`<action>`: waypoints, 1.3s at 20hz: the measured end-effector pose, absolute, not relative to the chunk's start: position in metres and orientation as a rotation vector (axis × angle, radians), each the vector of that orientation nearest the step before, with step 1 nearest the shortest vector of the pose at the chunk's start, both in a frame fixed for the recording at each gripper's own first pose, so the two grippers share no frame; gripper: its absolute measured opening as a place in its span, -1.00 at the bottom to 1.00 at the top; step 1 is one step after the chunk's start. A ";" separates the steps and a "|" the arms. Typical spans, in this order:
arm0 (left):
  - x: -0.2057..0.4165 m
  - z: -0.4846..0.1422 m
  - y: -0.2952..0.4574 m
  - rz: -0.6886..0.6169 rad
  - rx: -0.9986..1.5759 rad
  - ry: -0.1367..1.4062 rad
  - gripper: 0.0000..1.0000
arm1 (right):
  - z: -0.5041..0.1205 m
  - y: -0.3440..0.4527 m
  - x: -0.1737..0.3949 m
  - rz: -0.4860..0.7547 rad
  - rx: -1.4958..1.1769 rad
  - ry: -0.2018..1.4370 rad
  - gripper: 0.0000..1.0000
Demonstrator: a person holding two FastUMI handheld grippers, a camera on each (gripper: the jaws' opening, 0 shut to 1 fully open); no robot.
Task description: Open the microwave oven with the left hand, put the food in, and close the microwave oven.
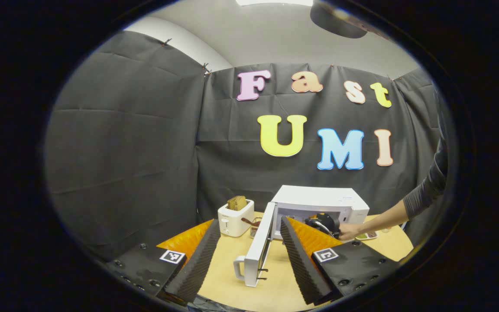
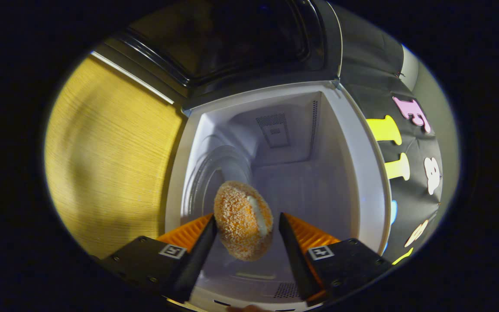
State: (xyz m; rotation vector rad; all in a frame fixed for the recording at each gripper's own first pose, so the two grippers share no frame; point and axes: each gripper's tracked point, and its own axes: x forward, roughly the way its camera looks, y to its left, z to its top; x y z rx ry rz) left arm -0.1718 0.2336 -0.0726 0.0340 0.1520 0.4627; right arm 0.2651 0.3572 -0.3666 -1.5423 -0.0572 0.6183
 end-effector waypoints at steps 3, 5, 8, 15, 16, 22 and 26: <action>-0.165 -0.073 0.234 0.447 0.030 0.150 0.83 | -0.364 0.355 0.260 0.621 -1.523 -0.051 0.93; -0.159 -0.074 0.234 0.440 0.029 0.153 0.83 | -0.360 0.354 0.257 0.624 -1.506 -0.052 0.93; -0.154 -0.073 0.233 0.433 0.031 0.150 0.82 | -0.352 0.349 0.245 0.642 -1.440 -0.029 0.93; -0.138 -0.070 0.236 0.399 0.011 0.123 0.82 | -0.301 0.311 0.174 0.664 -1.004 0.092 0.92; -0.133 -0.069 0.233 0.380 0.006 0.116 0.83 | -0.292 0.306 0.165 0.658 -0.950 0.101 0.93; -0.118 -0.075 0.226 0.295 0.000 0.097 0.83 | -0.255 0.278 0.117 0.624 -0.771 0.123 0.94; -0.114 -0.072 0.225 0.257 -0.011 0.078 0.83 | -0.220 0.265 0.092 0.595 -0.603 0.144 0.94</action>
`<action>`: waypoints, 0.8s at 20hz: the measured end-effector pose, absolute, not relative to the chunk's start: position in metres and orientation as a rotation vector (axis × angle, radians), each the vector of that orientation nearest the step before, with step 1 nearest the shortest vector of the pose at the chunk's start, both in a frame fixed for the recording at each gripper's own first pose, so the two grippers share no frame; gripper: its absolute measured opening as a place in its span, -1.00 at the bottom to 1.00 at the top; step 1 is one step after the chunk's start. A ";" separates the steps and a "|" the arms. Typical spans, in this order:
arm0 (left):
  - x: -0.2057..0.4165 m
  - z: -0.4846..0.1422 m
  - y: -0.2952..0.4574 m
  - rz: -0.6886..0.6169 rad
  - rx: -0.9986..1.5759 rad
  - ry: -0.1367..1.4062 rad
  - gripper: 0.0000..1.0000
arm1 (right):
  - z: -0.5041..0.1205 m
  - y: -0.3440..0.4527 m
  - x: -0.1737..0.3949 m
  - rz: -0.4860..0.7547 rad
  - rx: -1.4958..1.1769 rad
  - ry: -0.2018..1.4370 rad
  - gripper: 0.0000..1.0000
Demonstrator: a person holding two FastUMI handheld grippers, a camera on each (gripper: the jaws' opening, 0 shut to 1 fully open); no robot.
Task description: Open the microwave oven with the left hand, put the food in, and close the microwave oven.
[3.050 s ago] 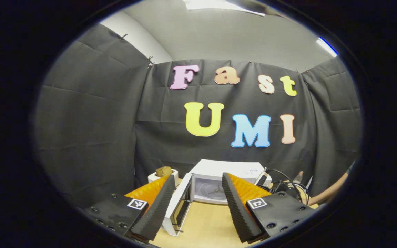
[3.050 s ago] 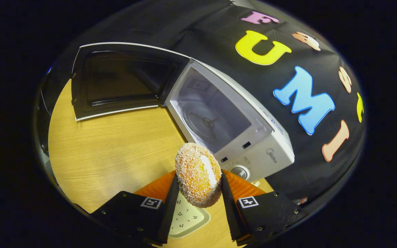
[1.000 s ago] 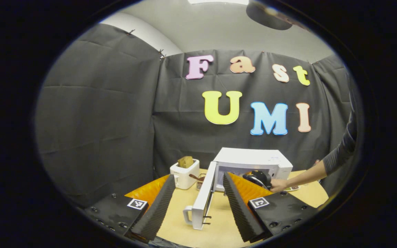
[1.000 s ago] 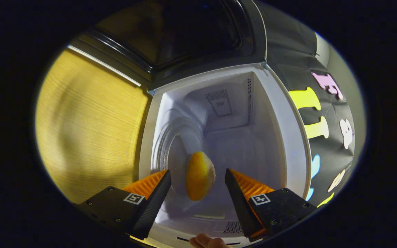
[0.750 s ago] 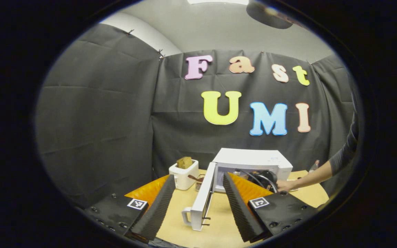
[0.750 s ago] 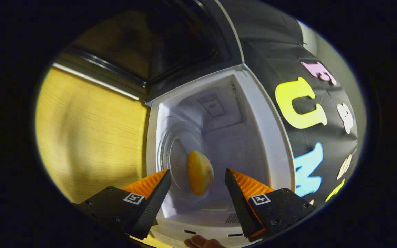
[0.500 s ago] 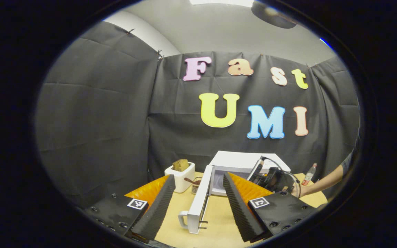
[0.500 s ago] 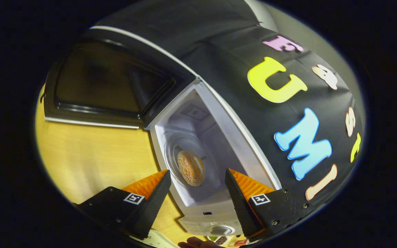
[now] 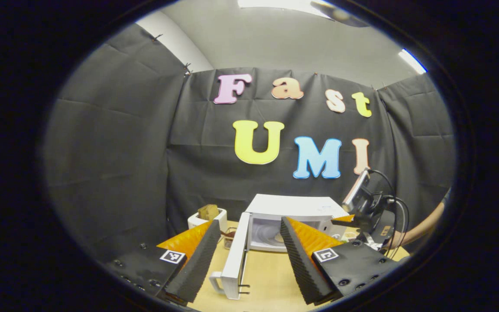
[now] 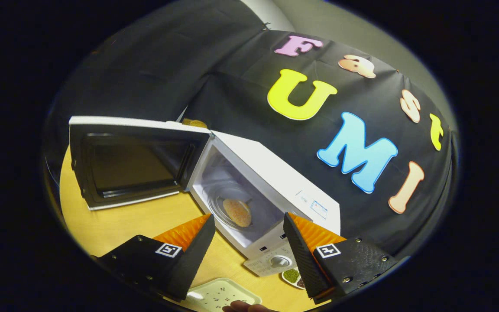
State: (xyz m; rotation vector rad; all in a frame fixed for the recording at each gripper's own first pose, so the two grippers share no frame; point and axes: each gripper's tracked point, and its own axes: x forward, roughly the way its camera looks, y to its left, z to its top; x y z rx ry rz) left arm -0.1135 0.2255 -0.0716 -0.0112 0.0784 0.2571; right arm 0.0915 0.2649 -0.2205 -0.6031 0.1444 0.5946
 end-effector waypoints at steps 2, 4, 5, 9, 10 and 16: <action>-0.112 -0.070 0.228 0.242 -0.018 0.070 0.86 | -0.194 0.258 0.079 0.561 -0.480 0.155 0.94; -0.111 -0.072 0.231 0.224 -0.029 0.066 0.84 | -0.160 0.251 0.069 0.521 -0.371 0.128 0.94; -0.110 -0.073 0.234 0.219 -0.035 0.066 0.84 | -0.141 0.243 0.064 0.499 -0.316 0.100 0.94; -0.107 -0.074 0.238 0.180 -0.043 0.056 0.83 | -0.096 0.222 0.037 0.437 -0.161 0.046 0.93; -0.107 -0.073 0.238 0.166 -0.041 0.054 0.84 | -0.087 0.215 0.031 0.412 -0.145 0.042 0.93; -0.087 -0.081 0.242 0.080 -0.078 0.043 0.84 | -0.053 0.193 -0.002 0.300 -0.079 -0.008 0.93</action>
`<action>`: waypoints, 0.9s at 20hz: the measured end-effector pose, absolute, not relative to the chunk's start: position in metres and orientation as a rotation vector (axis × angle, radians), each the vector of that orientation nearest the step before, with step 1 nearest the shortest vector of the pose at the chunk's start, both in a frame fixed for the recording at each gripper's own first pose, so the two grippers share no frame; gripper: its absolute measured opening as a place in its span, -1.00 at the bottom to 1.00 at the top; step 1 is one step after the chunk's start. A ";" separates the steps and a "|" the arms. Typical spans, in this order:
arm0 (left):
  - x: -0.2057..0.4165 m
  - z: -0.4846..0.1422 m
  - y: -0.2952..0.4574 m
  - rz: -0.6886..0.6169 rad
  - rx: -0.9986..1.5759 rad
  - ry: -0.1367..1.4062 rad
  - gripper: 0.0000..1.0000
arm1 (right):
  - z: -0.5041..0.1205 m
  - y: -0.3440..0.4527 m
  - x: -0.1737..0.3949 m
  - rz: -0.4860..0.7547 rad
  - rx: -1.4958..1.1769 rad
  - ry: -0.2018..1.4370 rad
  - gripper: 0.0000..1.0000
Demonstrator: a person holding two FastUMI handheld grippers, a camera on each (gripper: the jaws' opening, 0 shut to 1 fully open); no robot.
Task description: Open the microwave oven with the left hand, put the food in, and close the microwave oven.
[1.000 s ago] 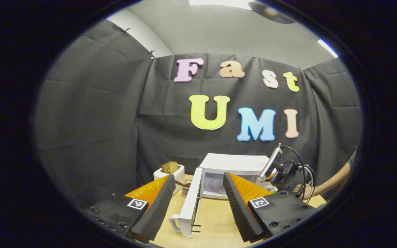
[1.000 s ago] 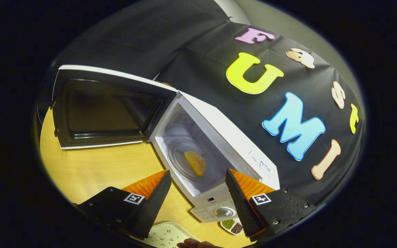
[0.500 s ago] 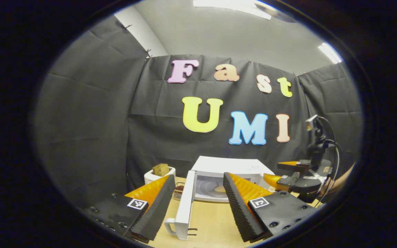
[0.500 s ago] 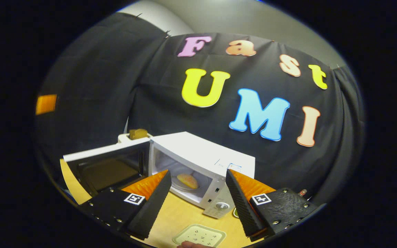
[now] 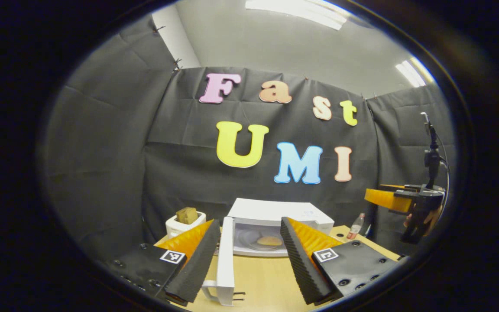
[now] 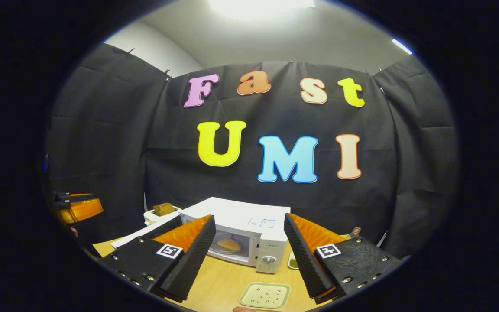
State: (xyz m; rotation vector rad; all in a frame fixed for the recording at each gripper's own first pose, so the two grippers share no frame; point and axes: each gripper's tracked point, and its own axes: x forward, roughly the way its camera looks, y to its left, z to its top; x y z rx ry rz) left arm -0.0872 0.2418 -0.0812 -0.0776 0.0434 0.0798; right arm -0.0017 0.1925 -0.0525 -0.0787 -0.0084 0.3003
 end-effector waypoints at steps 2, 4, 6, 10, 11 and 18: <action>-0.079 -0.090 0.254 0.064 -0.087 0.040 0.84 | -0.048 0.193 -0.008 0.272 -0.066 -0.028 0.94; -0.070 -0.102 0.268 0.050 -0.078 0.048 0.84 | -0.049 0.194 -0.005 0.244 -0.063 -0.037 0.94; -0.060 -0.108 0.273 0.034 -0.078 0.052 0.82 | -0.054 0.196 -0.001 0.226 -0.066 -0.028 0.94; -0.070 -0.110 0.280 0.044 -0.093 0.066 0.37 | -0.055 0.189 0.004 0.214 -0.057 -0.016 0.93; -0.075 -0.108 0.285 0.056 -0.093 0.067 0.12 | -0.055 0.190 0.004 0.218 -0.056 -0.011 0.93; -0.107 -0.118 0.331 0.175 -0.175 0.065 -0.86 | -0.055 0.191 0.004 0.253 -0.069 0.000 0.94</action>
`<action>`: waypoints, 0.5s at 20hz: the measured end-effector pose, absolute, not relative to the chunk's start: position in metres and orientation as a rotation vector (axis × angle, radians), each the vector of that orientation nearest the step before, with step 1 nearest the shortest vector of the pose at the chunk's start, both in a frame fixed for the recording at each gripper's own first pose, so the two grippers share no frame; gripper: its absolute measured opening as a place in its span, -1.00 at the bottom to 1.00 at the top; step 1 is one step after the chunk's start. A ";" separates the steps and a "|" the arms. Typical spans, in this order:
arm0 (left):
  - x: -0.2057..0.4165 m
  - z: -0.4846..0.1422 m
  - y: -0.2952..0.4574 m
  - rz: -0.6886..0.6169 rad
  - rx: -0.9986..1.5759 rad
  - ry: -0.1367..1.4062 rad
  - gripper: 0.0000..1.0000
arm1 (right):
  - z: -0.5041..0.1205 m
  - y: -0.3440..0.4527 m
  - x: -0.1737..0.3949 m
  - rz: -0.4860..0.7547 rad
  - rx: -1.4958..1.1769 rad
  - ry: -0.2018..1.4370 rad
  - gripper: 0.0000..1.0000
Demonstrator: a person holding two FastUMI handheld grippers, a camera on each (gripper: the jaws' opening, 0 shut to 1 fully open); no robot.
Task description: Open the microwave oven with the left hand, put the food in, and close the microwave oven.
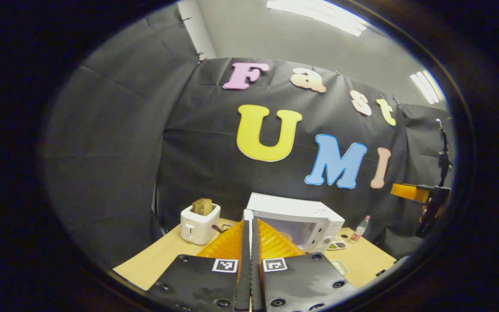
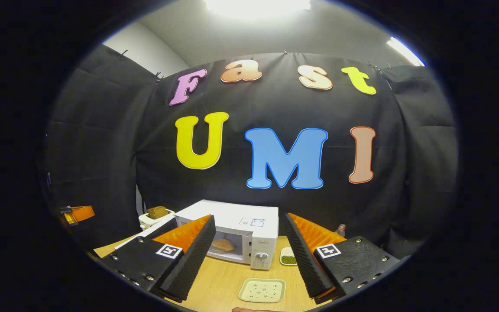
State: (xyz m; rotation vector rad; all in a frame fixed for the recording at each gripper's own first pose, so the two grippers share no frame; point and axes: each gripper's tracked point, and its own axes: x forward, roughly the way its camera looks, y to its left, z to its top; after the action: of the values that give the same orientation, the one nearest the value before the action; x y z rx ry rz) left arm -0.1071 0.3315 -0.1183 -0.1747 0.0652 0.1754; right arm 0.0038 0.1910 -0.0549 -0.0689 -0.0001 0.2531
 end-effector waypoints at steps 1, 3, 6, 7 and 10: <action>-0.111 -0.121 0.339 0.189 -0.179 0.064 -0.87 | -0.054 0.191 0.004 0.253 -0.067 -0.002 0.94; -0.116 -0.128 0.347 0.208 -0.170 0.073 -0.86 | -0.055 0.192 0.005 0.263 -0.071 0.002 0.93; -0.117 -0.142 0.355 0.213 -0.119 0.105 -0.86 | -0.057 0.193 0.005 0.273 -0.074 0.024 0.93; -0.116 -0.151 0.356 0.206 -0.104 0.126 -0.87 | -0.057 0.192 0.005 0.274 -0.074 0.033 0.93; -0.113 -0.196 0.358 0.182 -0.085 0.221 -0.86 | -0.054 0.190 0.003 0.259 -0.092 0.043 0.94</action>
State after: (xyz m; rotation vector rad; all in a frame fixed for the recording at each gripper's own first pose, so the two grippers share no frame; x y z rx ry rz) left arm -0.1134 0.3577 -0.1956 -0.0854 0.2213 0.1822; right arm 0.0027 0.1896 -0.0544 -0.0923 0.0427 0.2592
